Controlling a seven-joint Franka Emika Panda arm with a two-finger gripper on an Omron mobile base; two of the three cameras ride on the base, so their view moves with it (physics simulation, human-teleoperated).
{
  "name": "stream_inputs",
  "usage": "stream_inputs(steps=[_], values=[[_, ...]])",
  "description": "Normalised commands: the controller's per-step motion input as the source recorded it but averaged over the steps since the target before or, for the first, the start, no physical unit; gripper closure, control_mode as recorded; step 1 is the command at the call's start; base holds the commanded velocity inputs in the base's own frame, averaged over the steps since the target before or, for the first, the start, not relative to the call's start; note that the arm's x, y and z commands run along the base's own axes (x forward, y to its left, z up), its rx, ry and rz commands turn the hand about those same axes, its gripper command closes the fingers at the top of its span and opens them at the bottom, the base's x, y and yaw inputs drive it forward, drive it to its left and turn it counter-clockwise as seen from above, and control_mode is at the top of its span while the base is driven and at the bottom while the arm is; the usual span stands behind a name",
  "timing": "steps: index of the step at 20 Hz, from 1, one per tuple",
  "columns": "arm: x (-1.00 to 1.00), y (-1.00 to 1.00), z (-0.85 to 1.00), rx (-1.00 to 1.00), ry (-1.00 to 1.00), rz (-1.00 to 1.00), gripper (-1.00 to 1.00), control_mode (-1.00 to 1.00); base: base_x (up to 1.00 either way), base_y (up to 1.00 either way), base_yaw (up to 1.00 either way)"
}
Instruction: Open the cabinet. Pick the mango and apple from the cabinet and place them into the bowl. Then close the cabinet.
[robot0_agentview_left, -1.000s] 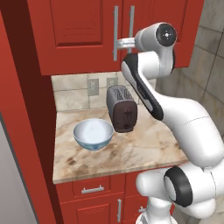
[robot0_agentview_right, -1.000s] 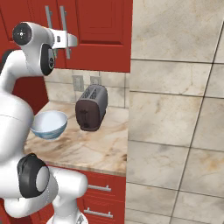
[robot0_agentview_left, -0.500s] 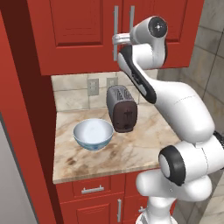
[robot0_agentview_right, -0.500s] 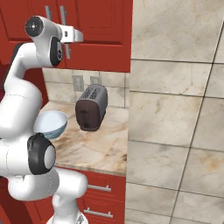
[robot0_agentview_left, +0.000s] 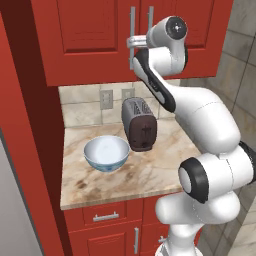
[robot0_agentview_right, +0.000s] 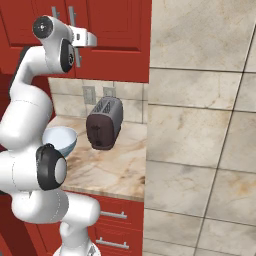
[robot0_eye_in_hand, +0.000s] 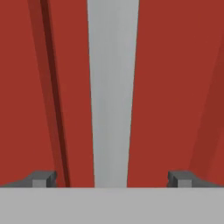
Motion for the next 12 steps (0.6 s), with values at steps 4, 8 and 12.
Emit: stream_inputs(steps=[4, 8, 12], values=[[0.29, 0.00, -0.11, 0.00, 0.00, 0.00, -1.00, -1.00, 0.00, 0.00, 0.00], [0.06, 0.00, -0.01, 0.00, 0.00, 0.00, 1.00, -1.00, 0.00, 0.00, 0.00], [0.00, 0.00, 0.00, 0.00, 0.00, 0.00, 1.00, -1.00, 0.00, 0.00, 0.00]])
